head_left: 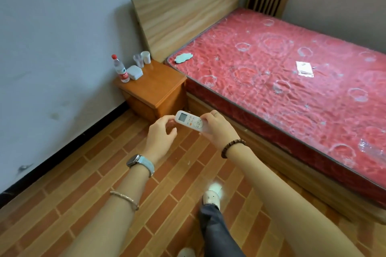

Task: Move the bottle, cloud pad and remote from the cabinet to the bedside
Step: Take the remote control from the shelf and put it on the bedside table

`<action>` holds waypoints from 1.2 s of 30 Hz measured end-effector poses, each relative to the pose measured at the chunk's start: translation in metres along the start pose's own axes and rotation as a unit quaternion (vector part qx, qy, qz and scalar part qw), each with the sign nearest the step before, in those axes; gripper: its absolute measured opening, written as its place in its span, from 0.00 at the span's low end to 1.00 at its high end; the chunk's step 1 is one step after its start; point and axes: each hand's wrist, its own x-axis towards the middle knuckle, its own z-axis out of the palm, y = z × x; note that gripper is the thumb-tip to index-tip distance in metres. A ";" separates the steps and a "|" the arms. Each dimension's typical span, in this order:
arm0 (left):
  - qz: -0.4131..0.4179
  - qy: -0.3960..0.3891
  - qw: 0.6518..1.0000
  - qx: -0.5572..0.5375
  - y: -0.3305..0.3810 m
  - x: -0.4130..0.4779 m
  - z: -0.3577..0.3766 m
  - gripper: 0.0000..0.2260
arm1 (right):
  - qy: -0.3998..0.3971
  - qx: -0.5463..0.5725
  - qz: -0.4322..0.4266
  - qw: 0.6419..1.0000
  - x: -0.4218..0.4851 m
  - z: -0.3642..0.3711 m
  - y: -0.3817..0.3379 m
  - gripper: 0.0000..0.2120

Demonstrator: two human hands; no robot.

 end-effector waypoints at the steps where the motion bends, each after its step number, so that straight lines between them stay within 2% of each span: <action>1: -0.010 0.008 1.000 -0.001 -0.001 0.010 0.000 0.14 | -0.004 0.001 -0.009 1.000 0.012 -0.002 0.001 0.18; 15: -0.089 0.128 0.988 -0.013 0.000 0.137 0.011 0.14 | -0.049 -0.009 -0.117 0.992 0.178 -0.031 0.018 0.18; 23: -0.117 0.142 0.983 -0.012 -0.025 0.203 0.008 0.14 | -0.065 -0.001 -0.137 0.988 0.259 -0.021 0.014 0.19; 30: -0.119 0.134 0.984 -0.019 -0.064 0.299 -0.013 0.15 | -0.065 0.006 -0.139 0.988 0.355 -0.012 -0.005 0.21; 36: -0.115 0.126 0.985 -0.021 -0.085 0.382 -0.039 0.16 | -0.041 0.013 -0.131 0.990 0.441 -0.008 -0.026 0.17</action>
